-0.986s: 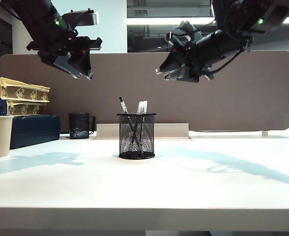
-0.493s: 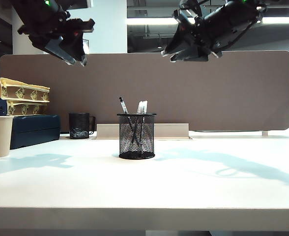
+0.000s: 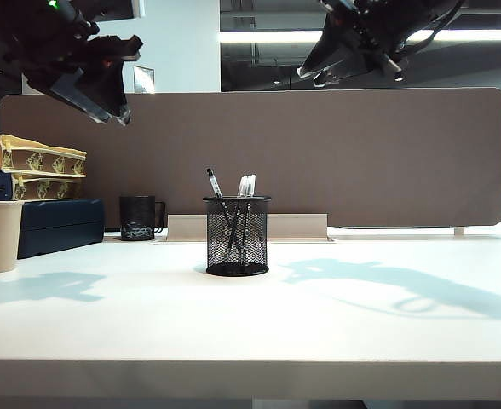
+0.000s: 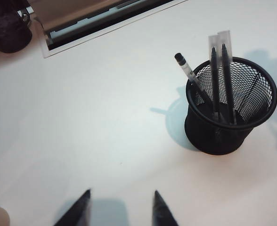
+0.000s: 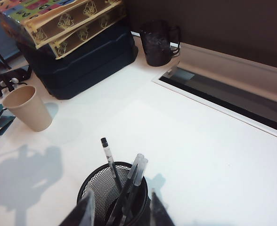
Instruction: Pick up one pen and put it in the pen container.
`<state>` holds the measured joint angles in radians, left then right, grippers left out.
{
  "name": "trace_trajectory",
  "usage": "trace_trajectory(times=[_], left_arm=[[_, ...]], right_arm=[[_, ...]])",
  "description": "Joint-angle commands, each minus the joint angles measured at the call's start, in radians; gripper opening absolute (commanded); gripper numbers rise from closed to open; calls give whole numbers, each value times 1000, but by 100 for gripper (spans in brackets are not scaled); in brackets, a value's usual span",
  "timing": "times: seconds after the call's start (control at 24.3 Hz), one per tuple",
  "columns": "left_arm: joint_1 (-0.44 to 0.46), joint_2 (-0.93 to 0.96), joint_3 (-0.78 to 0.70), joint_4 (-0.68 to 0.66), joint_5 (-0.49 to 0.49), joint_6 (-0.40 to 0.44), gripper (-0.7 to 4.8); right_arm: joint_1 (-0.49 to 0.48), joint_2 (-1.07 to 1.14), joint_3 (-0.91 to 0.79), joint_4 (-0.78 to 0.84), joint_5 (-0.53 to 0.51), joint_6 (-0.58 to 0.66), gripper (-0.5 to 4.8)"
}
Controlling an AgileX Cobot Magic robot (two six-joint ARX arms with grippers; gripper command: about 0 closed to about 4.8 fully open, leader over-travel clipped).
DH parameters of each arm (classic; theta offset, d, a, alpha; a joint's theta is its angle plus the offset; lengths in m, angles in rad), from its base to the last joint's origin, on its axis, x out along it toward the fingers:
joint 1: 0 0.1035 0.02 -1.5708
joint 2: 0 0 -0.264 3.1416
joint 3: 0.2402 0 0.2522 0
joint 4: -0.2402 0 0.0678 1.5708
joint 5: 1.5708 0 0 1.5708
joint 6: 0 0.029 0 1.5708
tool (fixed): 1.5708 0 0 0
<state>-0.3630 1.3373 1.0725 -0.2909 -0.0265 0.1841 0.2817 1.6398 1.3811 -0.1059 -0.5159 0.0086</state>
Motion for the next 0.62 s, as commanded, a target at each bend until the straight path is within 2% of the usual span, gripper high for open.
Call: trace_trajectory(times=[0.04,0.33,0.62], left_arm=[[0,-24,2,14,0,0,161],[0,-62,2,-12,-4,3,161],[1,-96,-61,-21,-8,3,161]], right_arm=[[-5,-28,3,-36,6,-11,148],[-15,-104,-2,-107,98,-63,148],[-60,-224,-68,-146,117,-82,145]])
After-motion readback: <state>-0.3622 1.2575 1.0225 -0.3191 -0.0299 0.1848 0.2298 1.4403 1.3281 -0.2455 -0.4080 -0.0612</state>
